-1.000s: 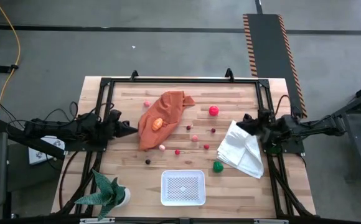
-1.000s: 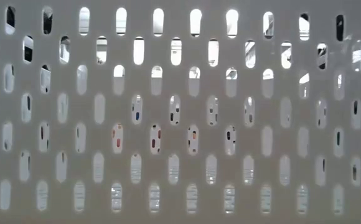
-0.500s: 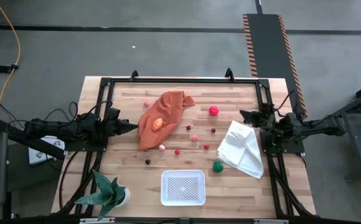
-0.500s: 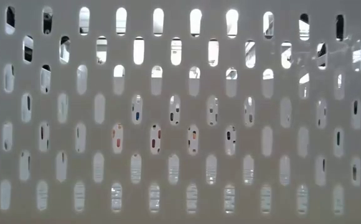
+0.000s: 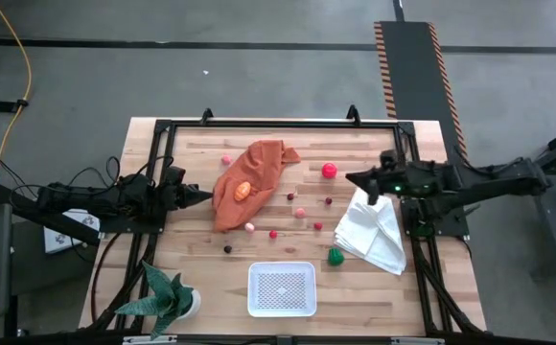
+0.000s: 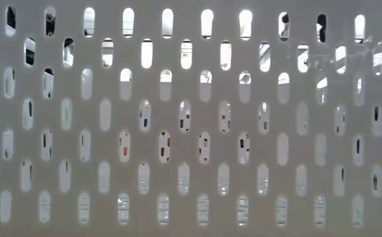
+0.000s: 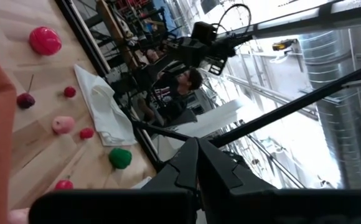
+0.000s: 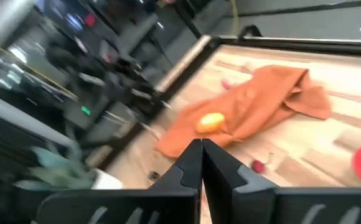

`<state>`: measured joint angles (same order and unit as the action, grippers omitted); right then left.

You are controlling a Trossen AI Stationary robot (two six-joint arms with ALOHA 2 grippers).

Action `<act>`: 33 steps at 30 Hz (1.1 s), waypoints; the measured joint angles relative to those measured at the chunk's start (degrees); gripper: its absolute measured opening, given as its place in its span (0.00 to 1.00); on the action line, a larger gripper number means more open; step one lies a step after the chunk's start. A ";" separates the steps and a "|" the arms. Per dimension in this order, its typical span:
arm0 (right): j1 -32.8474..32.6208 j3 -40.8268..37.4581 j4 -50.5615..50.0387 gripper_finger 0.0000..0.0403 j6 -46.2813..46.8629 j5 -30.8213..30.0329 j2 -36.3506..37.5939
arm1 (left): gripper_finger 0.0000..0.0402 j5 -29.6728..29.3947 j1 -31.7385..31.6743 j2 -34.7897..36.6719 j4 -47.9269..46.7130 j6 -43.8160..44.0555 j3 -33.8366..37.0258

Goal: Pick and placing Produce into tupperware
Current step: Put the right red cherry into the white bin

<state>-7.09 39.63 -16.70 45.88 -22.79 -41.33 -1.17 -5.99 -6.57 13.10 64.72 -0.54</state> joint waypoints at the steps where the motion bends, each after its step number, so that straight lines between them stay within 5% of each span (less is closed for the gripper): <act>1: 0.00 1.80 -1.49 0.00 -0.63 -0.02 -2.36 | 0.00 0.00 0.02 0.00 0.00 -0.19 0.00; 10: -0.02 18.96 -15.54 0.00 -8.89 -1.00 -22.48 | 0.00 0.04 0.02 0.00 -1.63 -0.37 -0.01; 17: 3.09 30.81 -30.54 0.00 -2.62 -2.11 -33.06 | 0.00 0.65 0.02 0.00 -3.13 -0.36 -0.02; 27: 6.82 38.36 -41.06 0.01 -0.87 -0.38 -41.01 | 0.00 1.82 0.02 0.00 -4.31 -0.34 -0.02; 33: 8.45 38.28 -46.13 0.12 1.21 4.56 -42.03 | 0.00 3.76 0.02 0.00 -4.29 -0.34 -0.02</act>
<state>1.36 77.91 -62.82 47.10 -18.23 -83.35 2.59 -5.98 -6.57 8.81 64.38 -0.56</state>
